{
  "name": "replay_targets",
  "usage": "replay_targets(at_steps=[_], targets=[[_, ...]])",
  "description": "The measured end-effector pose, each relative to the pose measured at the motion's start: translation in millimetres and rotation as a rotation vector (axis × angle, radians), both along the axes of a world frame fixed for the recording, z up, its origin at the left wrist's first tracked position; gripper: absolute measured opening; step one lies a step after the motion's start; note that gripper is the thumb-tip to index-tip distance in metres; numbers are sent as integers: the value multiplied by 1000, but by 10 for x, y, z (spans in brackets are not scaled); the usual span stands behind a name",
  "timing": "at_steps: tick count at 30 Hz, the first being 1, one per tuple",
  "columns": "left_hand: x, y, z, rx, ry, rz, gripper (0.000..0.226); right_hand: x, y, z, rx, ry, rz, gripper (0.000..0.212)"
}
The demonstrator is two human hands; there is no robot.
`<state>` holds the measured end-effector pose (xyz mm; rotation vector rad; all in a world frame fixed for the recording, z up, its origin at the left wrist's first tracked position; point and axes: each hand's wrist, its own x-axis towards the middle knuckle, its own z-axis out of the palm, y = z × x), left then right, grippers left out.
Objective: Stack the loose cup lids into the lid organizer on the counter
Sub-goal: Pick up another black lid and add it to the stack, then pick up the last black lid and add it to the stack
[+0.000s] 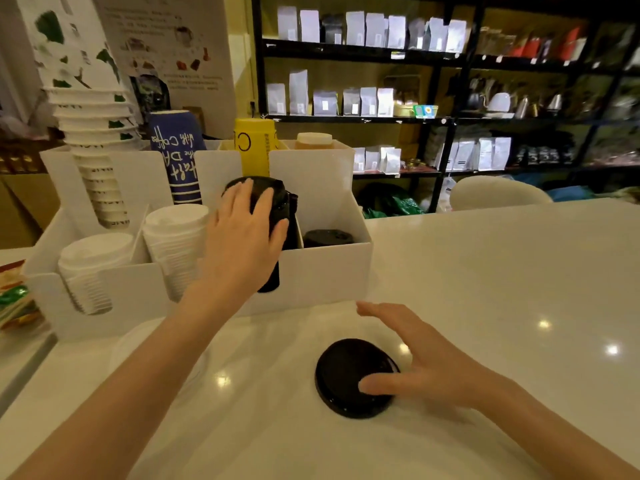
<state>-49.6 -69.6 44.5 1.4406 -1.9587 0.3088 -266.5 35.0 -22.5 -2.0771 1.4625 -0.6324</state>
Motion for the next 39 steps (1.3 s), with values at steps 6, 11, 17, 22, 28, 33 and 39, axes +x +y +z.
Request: replay_targets(at_steps=[6, 11, 17, 22, 28, 33, 39], targets=[[-233, 453, -257, 231, 82, -430, 53, 5, 123, -3, -28, 138, 39, 66], [-223, 702, -583, 616, 30, -612, 68, 26, 146, -10, -44, 90, 40, 61], [-198, 782, -813, 763, -15, -638, 90, 35, 187, 22, -62, 78, 34, 57], [-204, 809, -793, 723, 52, -703, 66, 30, 169, -8, -67, 88, 25, 58], [-166, 699, -586, 712, 31, -716, 64, 12, 110, 46, 38, -38, -22, 56], [-88, 530, -260, 690, 26, -682, 62, 62, -12, 262, 24, -97, -19, 58], [63, 374, 171, 661, 135, -689, 61, 215, -224, 620, -72, -151, 9, 57]])
